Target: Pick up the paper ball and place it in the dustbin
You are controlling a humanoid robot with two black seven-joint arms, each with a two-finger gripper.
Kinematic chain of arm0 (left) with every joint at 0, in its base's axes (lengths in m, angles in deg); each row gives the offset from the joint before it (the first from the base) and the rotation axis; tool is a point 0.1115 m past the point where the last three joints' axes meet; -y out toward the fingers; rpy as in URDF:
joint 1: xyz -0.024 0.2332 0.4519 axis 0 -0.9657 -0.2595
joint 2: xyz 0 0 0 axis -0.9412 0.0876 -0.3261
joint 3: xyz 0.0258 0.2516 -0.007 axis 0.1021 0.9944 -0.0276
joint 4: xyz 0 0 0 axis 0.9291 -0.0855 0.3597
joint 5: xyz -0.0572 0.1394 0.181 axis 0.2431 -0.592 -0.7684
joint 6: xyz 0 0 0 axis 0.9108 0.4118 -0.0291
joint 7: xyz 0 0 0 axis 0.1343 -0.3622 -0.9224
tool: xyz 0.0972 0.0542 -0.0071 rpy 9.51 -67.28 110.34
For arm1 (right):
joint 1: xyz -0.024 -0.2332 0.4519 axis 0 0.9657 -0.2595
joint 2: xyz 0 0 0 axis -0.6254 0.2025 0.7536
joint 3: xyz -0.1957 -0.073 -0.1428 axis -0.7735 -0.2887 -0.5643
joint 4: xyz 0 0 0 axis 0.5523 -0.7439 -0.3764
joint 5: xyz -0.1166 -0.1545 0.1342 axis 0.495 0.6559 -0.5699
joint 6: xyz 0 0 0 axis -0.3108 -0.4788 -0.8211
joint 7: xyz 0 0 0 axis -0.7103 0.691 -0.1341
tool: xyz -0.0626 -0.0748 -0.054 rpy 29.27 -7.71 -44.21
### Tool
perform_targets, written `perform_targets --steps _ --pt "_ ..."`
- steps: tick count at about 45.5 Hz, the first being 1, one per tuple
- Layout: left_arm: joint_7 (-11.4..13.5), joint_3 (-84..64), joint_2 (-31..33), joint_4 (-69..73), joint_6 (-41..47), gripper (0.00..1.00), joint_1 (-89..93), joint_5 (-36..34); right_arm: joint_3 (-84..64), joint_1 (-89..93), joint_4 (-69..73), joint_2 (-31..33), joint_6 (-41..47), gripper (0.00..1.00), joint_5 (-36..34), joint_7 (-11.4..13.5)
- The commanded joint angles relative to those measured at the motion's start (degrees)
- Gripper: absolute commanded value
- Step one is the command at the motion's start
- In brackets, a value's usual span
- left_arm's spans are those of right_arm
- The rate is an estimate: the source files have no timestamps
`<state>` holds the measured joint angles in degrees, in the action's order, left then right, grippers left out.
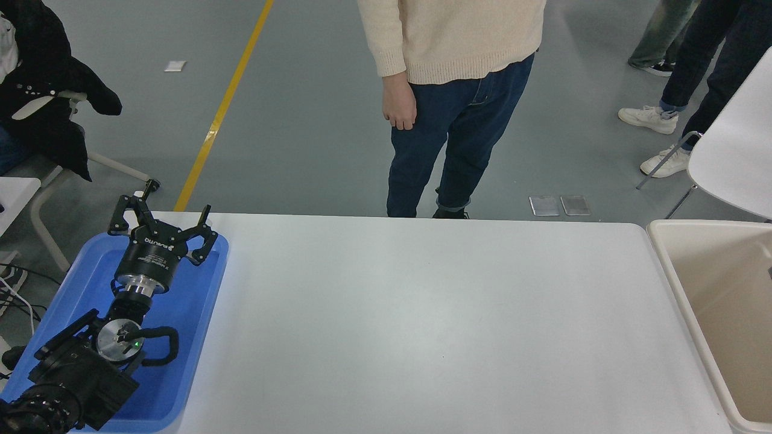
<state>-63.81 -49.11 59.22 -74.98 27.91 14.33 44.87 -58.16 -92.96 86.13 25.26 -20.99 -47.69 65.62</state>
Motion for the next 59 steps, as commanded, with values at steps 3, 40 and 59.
perform_targets --steps 3,40,59 --pt "0.0 0.0 0.0 0.0 0.0 1.0 0.0 0.0 37.4 0.2 10.5 5.5 0.5 1.0 0.7 -0.1" --pt "0.0 0.0 0.0 0.0 0.0 1.0 0.0 0.0 75.6 15.9 43.3 -11.2 6.3 1.0 -1.4 -24.0" --pt "0.0 0.1 0.0 0.0 0.0 1.0 0.0 0.0 76.8 20.2 46.5 -15.7 4.4 1.0 4.4 -32.3"
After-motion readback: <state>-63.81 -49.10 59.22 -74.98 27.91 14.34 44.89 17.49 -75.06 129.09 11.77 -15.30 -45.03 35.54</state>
